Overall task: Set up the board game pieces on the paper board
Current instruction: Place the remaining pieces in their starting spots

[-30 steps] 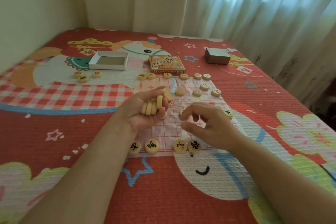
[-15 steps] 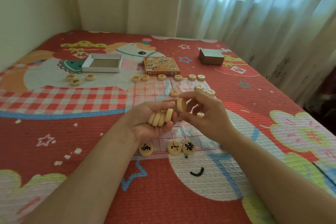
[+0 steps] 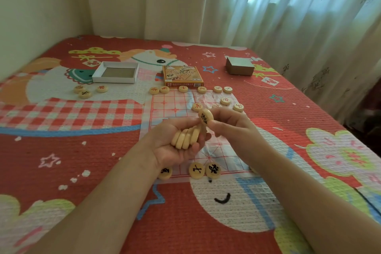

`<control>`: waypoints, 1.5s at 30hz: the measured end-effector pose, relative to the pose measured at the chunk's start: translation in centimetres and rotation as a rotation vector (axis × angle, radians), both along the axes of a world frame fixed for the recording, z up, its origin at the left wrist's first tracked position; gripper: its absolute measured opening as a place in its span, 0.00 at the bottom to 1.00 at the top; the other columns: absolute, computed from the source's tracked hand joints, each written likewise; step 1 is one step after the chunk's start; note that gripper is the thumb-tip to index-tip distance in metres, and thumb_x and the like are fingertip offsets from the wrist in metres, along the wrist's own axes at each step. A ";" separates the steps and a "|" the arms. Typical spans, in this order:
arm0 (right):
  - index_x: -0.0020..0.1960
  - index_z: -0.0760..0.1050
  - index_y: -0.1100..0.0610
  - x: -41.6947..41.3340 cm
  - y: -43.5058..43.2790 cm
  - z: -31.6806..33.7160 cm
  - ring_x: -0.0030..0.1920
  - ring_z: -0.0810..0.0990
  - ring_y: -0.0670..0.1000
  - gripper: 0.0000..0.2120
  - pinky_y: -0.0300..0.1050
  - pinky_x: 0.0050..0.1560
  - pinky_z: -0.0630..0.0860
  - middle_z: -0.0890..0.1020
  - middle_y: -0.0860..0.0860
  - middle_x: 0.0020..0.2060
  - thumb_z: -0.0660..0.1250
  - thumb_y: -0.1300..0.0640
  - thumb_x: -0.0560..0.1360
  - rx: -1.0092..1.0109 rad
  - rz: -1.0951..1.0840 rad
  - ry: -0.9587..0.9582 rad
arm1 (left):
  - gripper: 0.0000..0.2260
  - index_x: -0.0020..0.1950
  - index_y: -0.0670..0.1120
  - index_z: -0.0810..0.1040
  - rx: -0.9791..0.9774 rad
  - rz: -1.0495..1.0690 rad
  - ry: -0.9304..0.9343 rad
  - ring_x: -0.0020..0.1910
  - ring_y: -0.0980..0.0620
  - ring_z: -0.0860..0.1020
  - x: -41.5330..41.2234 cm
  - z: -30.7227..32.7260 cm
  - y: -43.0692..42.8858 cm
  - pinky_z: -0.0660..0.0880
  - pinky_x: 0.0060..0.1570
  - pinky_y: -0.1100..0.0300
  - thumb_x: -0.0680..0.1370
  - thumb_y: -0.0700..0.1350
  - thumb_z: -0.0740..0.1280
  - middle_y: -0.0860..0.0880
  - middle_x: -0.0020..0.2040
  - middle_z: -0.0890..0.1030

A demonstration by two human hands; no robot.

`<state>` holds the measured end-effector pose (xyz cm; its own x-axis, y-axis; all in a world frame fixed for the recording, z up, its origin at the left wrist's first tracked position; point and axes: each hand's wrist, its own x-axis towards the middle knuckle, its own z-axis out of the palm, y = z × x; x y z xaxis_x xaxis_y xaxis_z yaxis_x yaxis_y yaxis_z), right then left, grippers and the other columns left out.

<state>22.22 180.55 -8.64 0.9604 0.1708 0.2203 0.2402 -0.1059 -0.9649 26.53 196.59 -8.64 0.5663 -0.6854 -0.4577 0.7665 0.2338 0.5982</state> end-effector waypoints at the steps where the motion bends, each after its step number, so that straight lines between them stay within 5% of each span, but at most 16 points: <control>1: 0.49 0.78 0.61 0.0 -0.1 0.0 0.34 0.76 0.38 0.10 0.29 0.37 0.71 0.80 0.44 0.34 0.64 0.59 0.71 -0.004 -0.020 0.008 | 0.11 0.45 0.39 0.79 -0.022 -0.002 0.021 0.25 0.53 0.76 0.0 0.1 0.0 0.73 0.19 0.66 0.66 0.43 0.67 0.41 0.42 0.77; 8: 0.43 0.82 0.49 0.4 0.0 -0.2 0.40 0.75 0.42 0.09 0.42 0.42 0.68 0.81 0.43 0.38 0.63 0.56 0.76 -0.049 -0.108 0.060 | 0.12 0.47 0.39 0.80 0.012 -0.030 -0.027 0.25 0.53 0.76 -0.5 0.2 -0.5 0.74 0.19 0.65 0.67 0.44 0.68 0.43 0.40 0.76; 11: 0.43 0.81 0.54 0.3 0.2 -0.2 0.39 0.74 0.44 0.10 0.40 0.39 0.69 0.80 0.45 0.35 0.62 0.59 0.77 -0.034 -0.160 0.051 | 0.09 0.38 0.39 0.84 0.068 -0.020 -0.068 0.26 0.54 0.76 -0.5 0.2 -0.6 0.74 0.19 0.65 0.68 0.45 0.68 0.44 0.39 0.77; 15: 0.52 0.79 0.57 0.3 0.1 -0.1 0.35 0.75 0.43 0.09 0.36 0.34 0.70 0.80 0.48 0.35 0.62 0.65 0.76 0.034 -0.226 0.031 | 0.13 0.51 0.39 0.78 0.102 -0.012 -0.086 0.26 0.54 0.76 -0.3 0.0 -0.6 0.74 0.19 0.64 0.72 0.46 0.67 0.43 0.40 0.77; 19: 0.55 0.77 0.57 0.3 0.1 -0.1 0.35 0.77 0.43 0.12 0.34 0.37 0.74 0.80 0.52 0.38 0.64 0.67 0.75 -0.039 -0.220 -0.055 | 0.12 0.50 0.39 0.78 0.130 0.016 -0.091 0.27 0.53 0.75 -0.2 -0.1 -0.7 0.73 0.19 0.64 0.75 0.48 0.65 0.43 0.40 0.78; 23: 0.55 0.77 0.51 0.4 -0.1 -0.4 0.46 0.79 0.61 0.18 0.60 0.49 0.78 0.82 0.58 0.47 0.69 0.68 0.71 -0.155 -0.214 -0.147 | 0.11 0.48 0.39 0.78 0.126 0.028 -0.081 0.26 0.53 0.75 -0.1 -0.1 -0.6 0.73 0.19 0.65 0.75 0.47 0.65 0.42 0.40 0.79; 26: 0.53 0.77 0.49 0.3 -0.1 -0.5 0.44 0.79 0.54 0.18 0.64 0.46 0.77 0.82 0.54 0.45 0.71 0.66 0.69 -0.169 -0.224 -0.186 | 0.11 0.49 0.39 0.78 0.133 0.033 -0.092 0.27 0.52 0.75 -0.1 0.0 -0.5 0.73 0.19 0.64 0.74 0.46 0.66 0.41 0.41 0.79; 30: 0.50 0.77 0.50 0.2 0.0 -0.3 0.42 0.80 0.52 0.17 0.56 0.42 0.79 0.82 0.50 0.41 0.72 0.68 0.67 -0.179 -0.243 -0.215 | 0.16 0.54 0.39 0.77 0.077 0.022 -0.067 0.26 0.53 0.76 0.0 0.1 -0.4 0.73 0.18 0.64 0.68 0.44 0.68 0.41 0.42 0.78; 33: 0.46 0.78 0.55 0.0 -0.3 0.4 0.38 0.79 0.49 0.13 0.39 0.37 0.76 0.82 0.50 0.37 0.70 0.70 0.67 -0.029 -0.242 -0.150 | 0.10 0.46 0.38 0.81 -0.035 0.097 -0.023 0.24 0.53 0.75 0.4 0.6 0.2 0.73 0.18 0.65 0.67 0.40 0.67 0.41 0.38 0.77; 37: 0.46 0.78 0.56 -0.5 -0.1 1.0 0.36 0.80 0.47 0.12 0.36 0.36 0.74 0.82 0.51 0.35 0.69 0.71 0.67 0.049 -0.203 -0.018 | 0.06 0.43 0.39 0.79 -0.175 0.359 0.058 0.26 0.52 0.75 1.6 0.8 1.9 0.74 0.20 0.66 0.69 0.37 0.64 0.39 0.40 0.74; 45: 0.38 0.80 0.53 -0.8 3.8 0.6 0.34 0.80 0.42 0.06 0.32 0.39 0.77 0.82 0.47 0.32 0.73 0.63 0.68 -0.365 0.007 0.083 | 0.09 0.47 0.40 0.78 -0.238 0.534 0.119 0.25 0.49 0.78 2.4 0.7 3.6 0.76 0.22 0.63 0.76 0.37 0.57 0.40 0.42 0.75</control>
